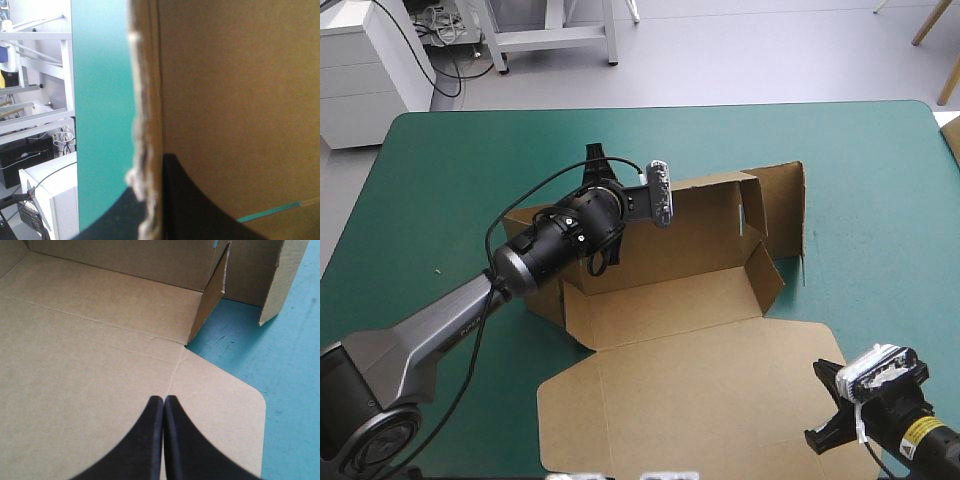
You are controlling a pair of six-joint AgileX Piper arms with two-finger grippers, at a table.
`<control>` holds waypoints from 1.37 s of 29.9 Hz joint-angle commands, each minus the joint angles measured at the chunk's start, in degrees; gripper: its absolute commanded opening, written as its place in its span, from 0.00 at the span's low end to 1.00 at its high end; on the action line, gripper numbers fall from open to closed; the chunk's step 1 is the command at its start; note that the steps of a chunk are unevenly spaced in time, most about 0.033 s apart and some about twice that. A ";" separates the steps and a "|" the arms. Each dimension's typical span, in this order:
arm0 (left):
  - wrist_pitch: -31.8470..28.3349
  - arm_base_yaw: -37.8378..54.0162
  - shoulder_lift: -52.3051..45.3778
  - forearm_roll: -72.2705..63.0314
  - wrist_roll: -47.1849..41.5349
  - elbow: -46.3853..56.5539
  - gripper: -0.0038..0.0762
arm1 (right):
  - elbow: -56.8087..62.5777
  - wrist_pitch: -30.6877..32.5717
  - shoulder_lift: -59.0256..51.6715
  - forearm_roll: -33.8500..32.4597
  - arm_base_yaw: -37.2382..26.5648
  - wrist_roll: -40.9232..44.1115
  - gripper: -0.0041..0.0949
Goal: Fold the box
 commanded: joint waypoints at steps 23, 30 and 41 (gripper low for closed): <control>-7.39 -13.60 -7.41 15.07 -18.58 16.93 0.04 | 0.23 -7.79 0.52 -0.68 -0.38 -0.06 0.02; -11.83 -14.43 -12.88 16.99 -21.92 23.60 0.04 | 0.23 -7.79 0.52 -0.68 -0.38 0.05 0.03; -13.63 -14.43 -14.03 22.51 -24.89 26.99 0.04 | 0.23 -7.79 0.52 -0.46 -0.38 -0.05 0.53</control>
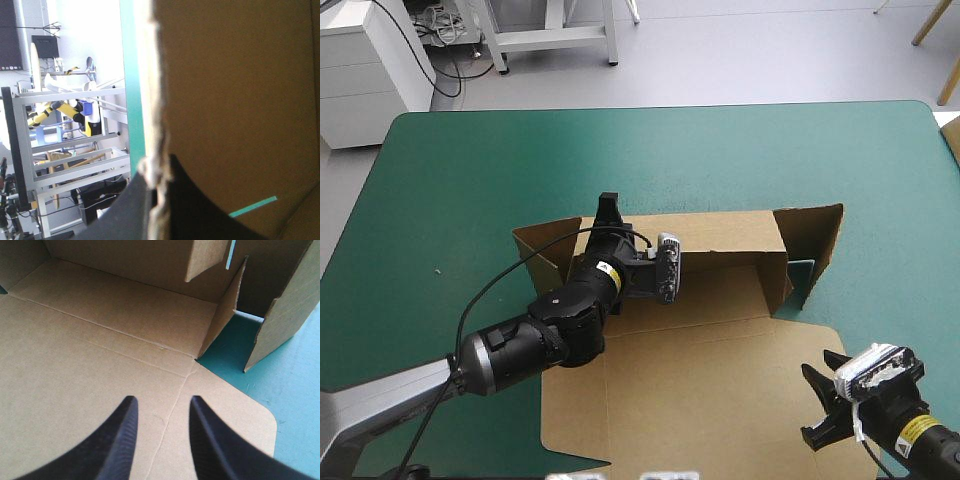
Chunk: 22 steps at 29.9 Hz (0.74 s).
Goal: Fold the box
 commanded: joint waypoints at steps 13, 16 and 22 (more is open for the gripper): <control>-3.12 -0.76 -0.83 -1.61 -6.42 1.38 0.04 | -2.59 -3.92 0.52 1.18 -0.38 -0.01 0.51; -3.12 -0.76 -0.83 -0.33 -8.71 1.38 0.04 | -5.84 -2.19 0.95 0.04 -0.38 1.32 0.51; -3.26 -0.76 -0.83 -0.16 -8.71 1.38 0.04 | -16.30 4.63 5.87 -5.52 -0.38 5.56 0.51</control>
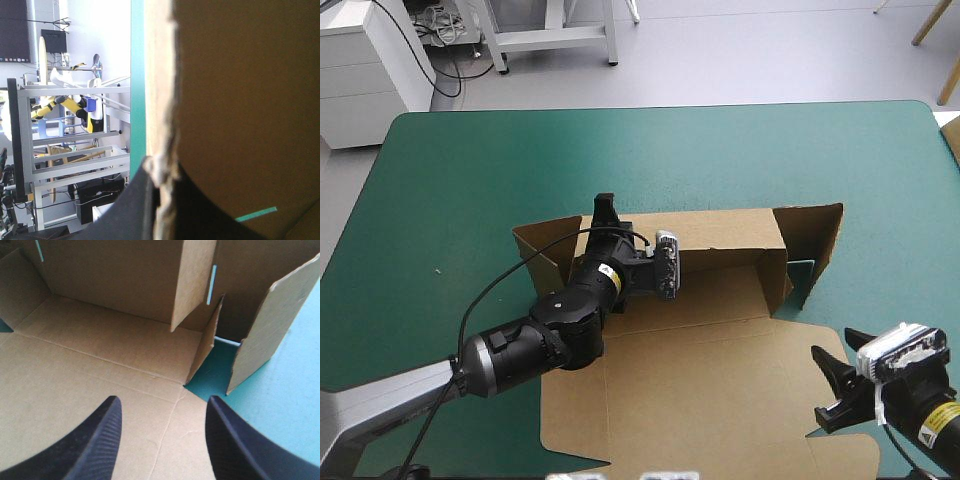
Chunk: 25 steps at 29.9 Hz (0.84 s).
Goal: Fold the box
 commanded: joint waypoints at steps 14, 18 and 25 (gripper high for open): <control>-2.18 -0.76 -0.83 -4.45 -1.04 -0.03 0.04 | -36.87 14.59 26.98 -15.24 -0.38 8.77 0.51; -2.18 -0.76 -0.83 -4.45 -1.04 -0.03 0.04 | -45.56 16.46 34.15 -17.54 -0.38 8.17 0.51; -2.18 -0.76 -0.83 -4.45 -1.04 -0.03 0.04 | -60.19 18.33 47.06 -17.90 -0.38 6.06 0.51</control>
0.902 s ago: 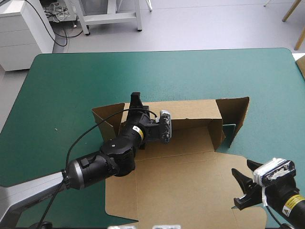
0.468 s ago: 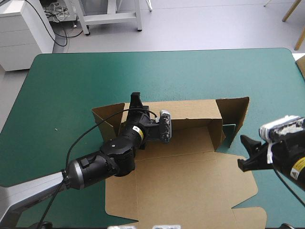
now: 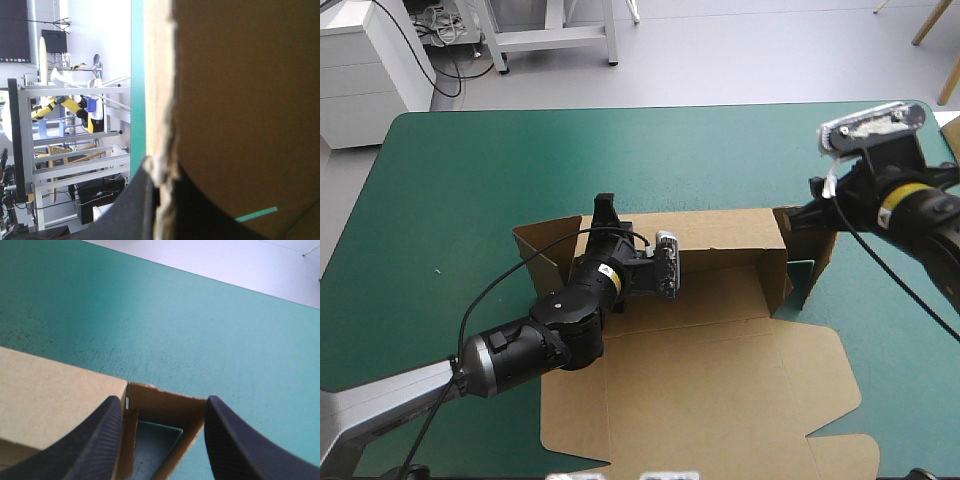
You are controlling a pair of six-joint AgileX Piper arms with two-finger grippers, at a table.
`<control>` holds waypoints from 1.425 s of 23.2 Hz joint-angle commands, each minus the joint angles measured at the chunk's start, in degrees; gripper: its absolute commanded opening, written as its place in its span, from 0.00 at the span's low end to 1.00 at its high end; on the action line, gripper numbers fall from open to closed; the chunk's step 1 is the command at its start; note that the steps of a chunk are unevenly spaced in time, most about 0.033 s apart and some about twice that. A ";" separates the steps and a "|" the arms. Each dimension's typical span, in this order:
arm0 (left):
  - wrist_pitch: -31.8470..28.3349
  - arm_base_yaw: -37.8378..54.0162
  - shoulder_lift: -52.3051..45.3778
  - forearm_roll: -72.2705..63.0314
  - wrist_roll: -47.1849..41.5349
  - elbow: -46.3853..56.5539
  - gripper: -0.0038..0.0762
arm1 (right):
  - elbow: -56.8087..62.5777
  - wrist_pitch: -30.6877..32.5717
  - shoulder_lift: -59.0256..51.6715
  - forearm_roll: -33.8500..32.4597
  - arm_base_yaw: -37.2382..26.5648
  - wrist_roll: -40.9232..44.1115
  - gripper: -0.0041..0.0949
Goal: Fold the box
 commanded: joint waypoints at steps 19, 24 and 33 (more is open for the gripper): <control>-2.66 -0.76 -0.83 -4.77 -1.06 -0.10 0.04 | -25.97 3.95 35.80 26.36 -21.48 -29.96 0.54; -3.03 -0.76 -0.83 -2.50 -1.06 -0.10 0.04 | -25.97 4.08 36.16 23.85 -21.48 -29.82 0.54; -5.08 -0.64 0.85 -1.87 -1.25 -0.10 0.04 | -18.41 4.08 36.03 21.54 -21.48 -30.17 0.54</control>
